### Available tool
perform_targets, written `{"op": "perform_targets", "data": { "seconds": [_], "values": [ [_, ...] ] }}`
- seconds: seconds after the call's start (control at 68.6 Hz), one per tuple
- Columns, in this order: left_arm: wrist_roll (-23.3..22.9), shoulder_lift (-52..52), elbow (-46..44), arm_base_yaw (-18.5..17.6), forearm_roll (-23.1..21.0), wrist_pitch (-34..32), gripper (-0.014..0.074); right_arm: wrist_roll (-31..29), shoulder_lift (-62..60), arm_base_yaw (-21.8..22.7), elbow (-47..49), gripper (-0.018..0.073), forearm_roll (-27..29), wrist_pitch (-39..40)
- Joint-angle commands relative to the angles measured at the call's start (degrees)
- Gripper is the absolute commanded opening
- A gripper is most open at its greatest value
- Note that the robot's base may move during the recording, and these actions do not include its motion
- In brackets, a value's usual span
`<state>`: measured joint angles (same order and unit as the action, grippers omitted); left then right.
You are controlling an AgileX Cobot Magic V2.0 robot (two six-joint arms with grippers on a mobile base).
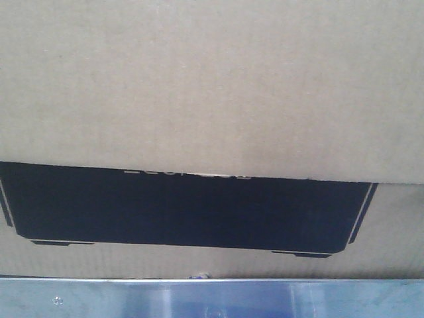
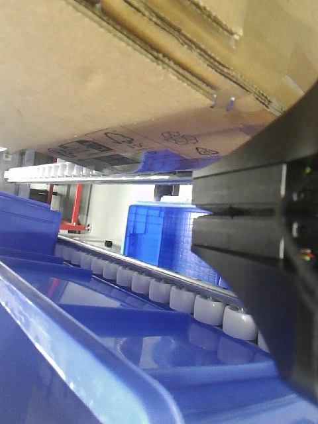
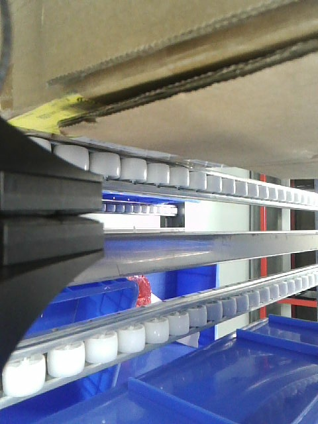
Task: Grab box from left shelf to table start
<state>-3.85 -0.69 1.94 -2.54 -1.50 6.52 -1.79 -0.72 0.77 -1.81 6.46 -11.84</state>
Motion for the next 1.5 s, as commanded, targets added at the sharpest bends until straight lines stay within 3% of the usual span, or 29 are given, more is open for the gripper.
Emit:
{"op": "perform_targets", "data": {
  "seconds": [0.0,0.423,0.685,0.773,0.904,0.977,1.093,1.137,1.341,1.487],
  "values": [
    [-0.12,-1.02,-0.40,-0.01,-0.44,-5.26,-0.0092,-0.17,-0.43,0.10,-0.15,0.0058,-0.45,5.23],
    [-0.12,-1.02,-0.40,-0.01,-0.44,-6.00,-0.0092,-0.17,-0.43,0.10,-0.15,0.0058,-0.45,5.23],
    [-0.12,-0.91,-2.11,-0.01,-0.44,-17.59,-0.0092,-0.17,-0.43,0.10,-0.15,0.0058,-0.45,5.23],
    [-0.12,-0.52,-7.56,-0.01,-0.16,-13.03,-0.0092,-0.17,-0.43,0.10,-0.15,0.0058,-0.45,5.23],
    [-0.12,1.43,-18.17,-0.01,3.82,-1.53,-0.0057,-0.17,-0.43,0.10,-0.15,0.0058,-0.45,5.23],
    [-0.12,3.26,-23.83,-0.01,5.00,3.61,0.0052,-0.17,-0.43,0.10,-0.15,0.0058,-0.45,5.23],
    [-0.12,7.02,-30.84,-0.01,5.26,10.24,0.0350,-0.17,-0.43,0.10,-0.15,0.0058,-0.45,5.23],
    [-0.12,8.75,-33.27,-0.01,5.15,12.69,0.0400,-0.17,-0.43,0.10,-0.15,0.0058,-0.45,5.23],
    [0.77,17.04,-45.07,-0.11,1.01,25.40,0.0367,-0.17,-0.43,0.10,-0.15,0.0058,-0.45,5.23],
    [0.93,24.78,-55.73,-5.82,-2.38,33.79,0.0353,-0.17,-0.43,0.10,-0.15,0.0058,-0.45,5.23]
  ]
}}
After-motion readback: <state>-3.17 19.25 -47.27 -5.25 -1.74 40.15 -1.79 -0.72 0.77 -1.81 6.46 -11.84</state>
